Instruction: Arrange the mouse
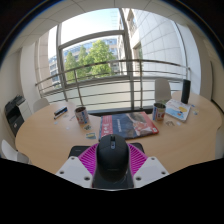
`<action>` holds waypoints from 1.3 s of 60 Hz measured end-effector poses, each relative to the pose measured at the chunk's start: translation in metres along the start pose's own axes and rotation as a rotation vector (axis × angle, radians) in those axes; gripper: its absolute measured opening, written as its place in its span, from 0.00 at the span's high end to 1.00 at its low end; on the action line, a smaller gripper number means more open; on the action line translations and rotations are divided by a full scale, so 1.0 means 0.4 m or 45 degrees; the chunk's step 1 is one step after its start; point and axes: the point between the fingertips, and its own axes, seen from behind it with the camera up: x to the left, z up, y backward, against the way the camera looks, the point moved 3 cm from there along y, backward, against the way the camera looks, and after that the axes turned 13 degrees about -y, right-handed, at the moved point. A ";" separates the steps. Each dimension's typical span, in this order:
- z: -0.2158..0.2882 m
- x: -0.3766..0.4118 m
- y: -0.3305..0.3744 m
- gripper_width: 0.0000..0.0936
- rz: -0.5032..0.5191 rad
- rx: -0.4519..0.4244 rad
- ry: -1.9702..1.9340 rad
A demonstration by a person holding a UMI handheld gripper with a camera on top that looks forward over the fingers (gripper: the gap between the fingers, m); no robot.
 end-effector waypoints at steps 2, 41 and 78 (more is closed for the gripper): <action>0.007 -0.021 0.003 0.58 -0.018 0.062 0.017; -0.052 0.059 0.260 0.10 -0.127 0.038 0.176; -0.138 0.117 0.734 0.10 -0.152 -0.025 0.215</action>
